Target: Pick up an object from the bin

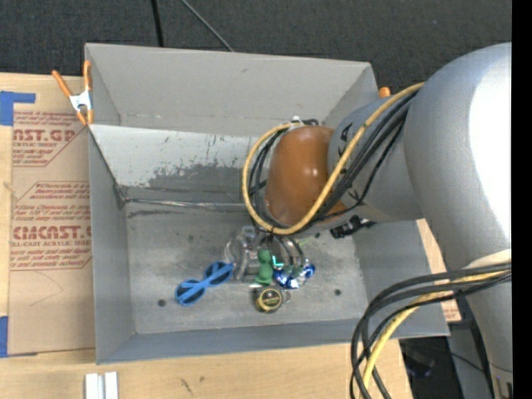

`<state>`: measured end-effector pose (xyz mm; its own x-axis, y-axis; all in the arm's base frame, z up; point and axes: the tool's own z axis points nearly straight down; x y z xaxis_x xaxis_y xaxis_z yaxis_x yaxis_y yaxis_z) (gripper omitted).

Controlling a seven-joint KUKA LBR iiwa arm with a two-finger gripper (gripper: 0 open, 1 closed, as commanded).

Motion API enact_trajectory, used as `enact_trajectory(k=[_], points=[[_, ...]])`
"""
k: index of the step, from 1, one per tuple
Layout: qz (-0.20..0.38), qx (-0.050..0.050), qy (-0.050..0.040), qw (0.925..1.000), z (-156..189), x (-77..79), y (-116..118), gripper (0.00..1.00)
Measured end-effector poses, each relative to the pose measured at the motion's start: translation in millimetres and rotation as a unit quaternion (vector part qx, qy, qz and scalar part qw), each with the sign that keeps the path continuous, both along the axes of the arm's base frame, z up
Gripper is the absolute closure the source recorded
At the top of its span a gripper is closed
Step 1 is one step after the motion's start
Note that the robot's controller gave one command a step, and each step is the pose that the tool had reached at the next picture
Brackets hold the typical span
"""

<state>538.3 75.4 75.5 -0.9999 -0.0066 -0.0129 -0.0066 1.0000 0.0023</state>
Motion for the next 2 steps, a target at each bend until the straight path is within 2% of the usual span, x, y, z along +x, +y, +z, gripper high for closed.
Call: enact_trajectory(k=[1,2], points=[[0.051,0.000,0.0055,0.9987,-5.8,-8.5,66.7,0.00],[0.049,-0.001,0.0058,0.9988,-5.6,-8.0,63.3,1.00]])
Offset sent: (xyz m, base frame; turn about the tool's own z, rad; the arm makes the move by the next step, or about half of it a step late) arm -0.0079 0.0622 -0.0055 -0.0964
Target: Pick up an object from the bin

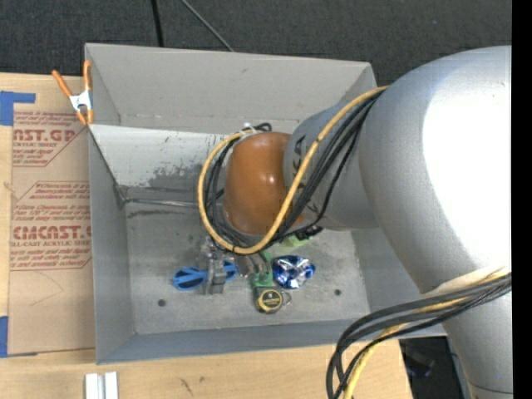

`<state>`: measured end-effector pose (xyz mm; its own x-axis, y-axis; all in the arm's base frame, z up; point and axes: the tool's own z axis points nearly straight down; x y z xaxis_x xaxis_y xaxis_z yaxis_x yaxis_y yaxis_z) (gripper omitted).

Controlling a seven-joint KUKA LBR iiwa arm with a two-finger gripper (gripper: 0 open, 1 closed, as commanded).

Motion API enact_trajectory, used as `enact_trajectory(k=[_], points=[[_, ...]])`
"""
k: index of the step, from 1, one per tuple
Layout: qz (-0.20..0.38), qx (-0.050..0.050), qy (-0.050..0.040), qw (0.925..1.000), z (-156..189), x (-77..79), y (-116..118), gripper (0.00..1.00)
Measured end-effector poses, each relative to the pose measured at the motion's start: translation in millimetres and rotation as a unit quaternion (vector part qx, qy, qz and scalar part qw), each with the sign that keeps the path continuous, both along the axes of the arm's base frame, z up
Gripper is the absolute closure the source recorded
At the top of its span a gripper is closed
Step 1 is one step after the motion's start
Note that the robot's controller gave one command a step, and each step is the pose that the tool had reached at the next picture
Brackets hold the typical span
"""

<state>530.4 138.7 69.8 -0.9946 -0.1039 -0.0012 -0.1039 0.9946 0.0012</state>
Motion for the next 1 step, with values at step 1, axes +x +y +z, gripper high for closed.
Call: enact_trajectory(k=[1], points=[[0.002,0.001,-0.0051,1.0000,131.9,22.7,7.6,1.00]])
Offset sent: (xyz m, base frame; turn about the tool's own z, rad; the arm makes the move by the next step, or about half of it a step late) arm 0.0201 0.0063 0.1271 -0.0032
